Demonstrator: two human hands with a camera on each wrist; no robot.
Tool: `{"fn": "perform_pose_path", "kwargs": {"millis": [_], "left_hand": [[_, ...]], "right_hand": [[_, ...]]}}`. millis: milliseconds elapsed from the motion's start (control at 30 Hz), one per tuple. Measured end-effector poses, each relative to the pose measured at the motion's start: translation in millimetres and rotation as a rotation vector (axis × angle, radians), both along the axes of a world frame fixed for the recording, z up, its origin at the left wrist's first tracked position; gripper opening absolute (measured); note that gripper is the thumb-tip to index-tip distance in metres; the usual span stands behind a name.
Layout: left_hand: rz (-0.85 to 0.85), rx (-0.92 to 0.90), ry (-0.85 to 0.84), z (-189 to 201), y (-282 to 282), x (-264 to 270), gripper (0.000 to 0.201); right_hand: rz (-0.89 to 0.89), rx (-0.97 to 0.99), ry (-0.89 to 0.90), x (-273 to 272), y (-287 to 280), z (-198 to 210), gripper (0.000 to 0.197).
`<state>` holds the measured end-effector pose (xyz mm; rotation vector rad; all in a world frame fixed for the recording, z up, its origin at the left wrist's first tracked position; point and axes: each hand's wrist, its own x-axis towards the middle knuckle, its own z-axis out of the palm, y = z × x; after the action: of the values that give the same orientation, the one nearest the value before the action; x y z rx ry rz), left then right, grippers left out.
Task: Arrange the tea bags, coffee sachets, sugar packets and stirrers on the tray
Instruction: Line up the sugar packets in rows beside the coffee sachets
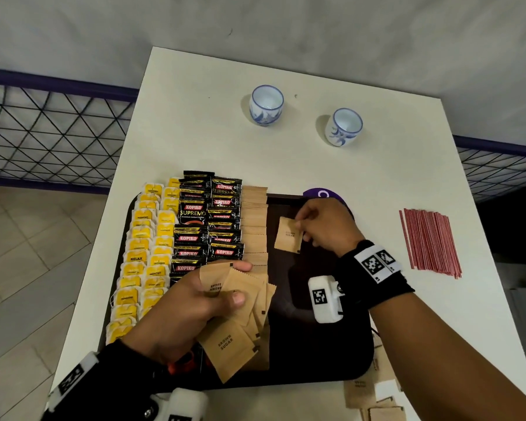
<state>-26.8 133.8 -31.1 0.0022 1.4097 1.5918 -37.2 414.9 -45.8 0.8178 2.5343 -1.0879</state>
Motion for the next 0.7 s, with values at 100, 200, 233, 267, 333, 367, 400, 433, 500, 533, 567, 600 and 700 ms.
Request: {"fn": "perform_pose_path", "kwargs": {"millis": [100, 200, 233, 267, 333, 367, 400, 433, 500, 533, 567, 600, 700], "left_hand": [[0.007, -0.002, -0.001, -1, -1, 0, 0.042], [0.017, 0.004, -0.011, -1, 0, 0, 0.042], [0.017, 0.006, -0.013, -1, 0, 0, 0.042], [0.017, 0.007, -0.013, -1, 0, 1, 0.042], [0.021, 0.013, -0.018, 0, 0, 1, 0.042], [0.022, 0.017, -0.019, 0, -1, 0, 0.043], [0.023, 0.020, -0.019, -1, -1, 0, 0.044], [0.025, 0.022, -0.019, -2, -2, 0, 0.046], [0.034, 0.026, -0.024, -4, -4, -1, 0.050], [0.038, 0.028, -0.026, -4, -5, -1, 0.051], [0.040, 0.029, -0.026, -5, -5, -1, 0.051], [0.041, 0.029, -0.025, -5, -6, -1, 0.051], [0.043, 0.031, -0.029, -6, -5, 1, 0.049]], "right_hand": [[-0.074, -0.032, 0.097, -10, 5, 13, 0.011], [-0.102, -0.022, 0.179, -28, 8, 24, 0.015], [-0.098, -0.016, 0.192, -33, 7, 25, 0.015], [-0.087, -0.004, 0.198, -38, 6, 26, 0.014], [-0.053, 0.026, 0.187, -46, 4, 25, 0.013], [-0.040, 0.032, 0.175, -48, 2, 24, 0.013], [-0.031, 0.031, 0.163, -50, 1, 23, 0.013], [-0.027, 0.027, 0.154, -51, 0, 22, 0.013], [-0.021, 0.020, 0.149, -53, -1, 20, 0.012], [-0.017, 0.017, 0.149, -53, -1, 19, 0.011], [-0.017, 0.013, 0.148, -54, -1, 19, 0.010], [-0.018, 0.009, 0.146, -55, -1, 18, 0.009], [-0.028, -0.003, 0.146, -58, 0, 16, 0.008]]}}
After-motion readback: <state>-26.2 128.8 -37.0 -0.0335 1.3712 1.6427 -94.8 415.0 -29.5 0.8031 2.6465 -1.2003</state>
